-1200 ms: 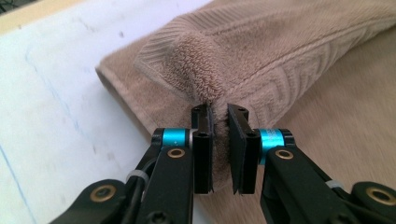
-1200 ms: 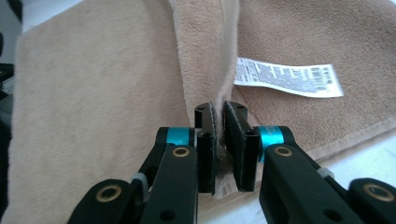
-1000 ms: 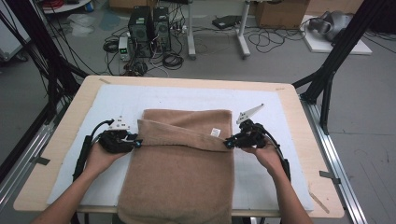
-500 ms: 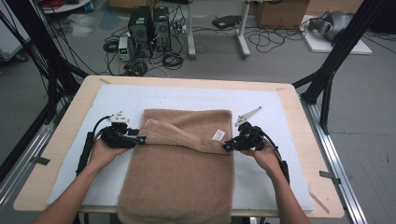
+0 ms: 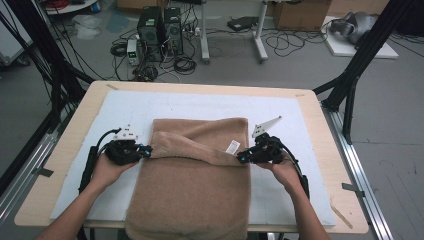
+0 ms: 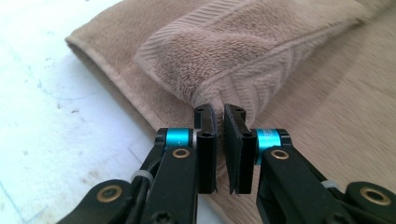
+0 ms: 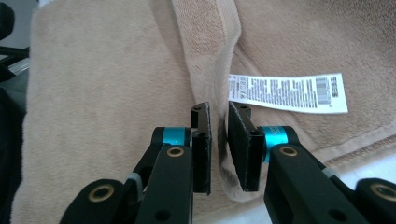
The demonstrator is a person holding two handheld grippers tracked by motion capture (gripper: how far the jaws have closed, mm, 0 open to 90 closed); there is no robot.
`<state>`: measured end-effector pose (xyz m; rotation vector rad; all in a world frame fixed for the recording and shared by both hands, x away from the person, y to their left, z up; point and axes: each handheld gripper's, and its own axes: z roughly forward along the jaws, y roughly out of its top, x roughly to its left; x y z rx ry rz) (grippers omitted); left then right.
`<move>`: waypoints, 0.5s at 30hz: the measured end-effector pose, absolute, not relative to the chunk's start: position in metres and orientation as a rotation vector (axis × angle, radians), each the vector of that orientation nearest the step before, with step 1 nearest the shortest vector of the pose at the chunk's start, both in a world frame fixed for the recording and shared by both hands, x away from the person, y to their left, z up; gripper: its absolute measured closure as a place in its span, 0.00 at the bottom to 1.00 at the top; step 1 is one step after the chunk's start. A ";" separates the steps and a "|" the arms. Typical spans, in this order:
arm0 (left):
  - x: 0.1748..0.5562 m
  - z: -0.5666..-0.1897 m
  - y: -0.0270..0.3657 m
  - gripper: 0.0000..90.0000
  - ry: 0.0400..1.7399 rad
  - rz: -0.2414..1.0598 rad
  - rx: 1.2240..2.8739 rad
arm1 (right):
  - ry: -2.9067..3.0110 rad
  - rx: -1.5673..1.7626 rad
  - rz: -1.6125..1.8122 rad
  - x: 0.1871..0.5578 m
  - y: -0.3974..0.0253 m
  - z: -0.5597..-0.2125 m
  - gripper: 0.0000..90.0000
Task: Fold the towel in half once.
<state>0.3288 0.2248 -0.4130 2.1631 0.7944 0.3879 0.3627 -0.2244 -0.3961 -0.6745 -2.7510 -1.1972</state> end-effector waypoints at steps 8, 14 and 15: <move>0.311 -0.415 0.235 0.76 0.772 0.347 2.208 | -2.762 -0.618 -1.169 0.346 -0.225 -0.399 0.92; 0.313 -0.408 0.246 0.70 0.791 0.344 2.181 | -2.749 -0.596 -1.143 0.335 -0.234 -0.402 0.92; 0.315 -0.407 0.246 0.69 0.794 0.346 2.178 | -2.747 -0.604 -1.154 0.335 -0.235 -0.403 0.89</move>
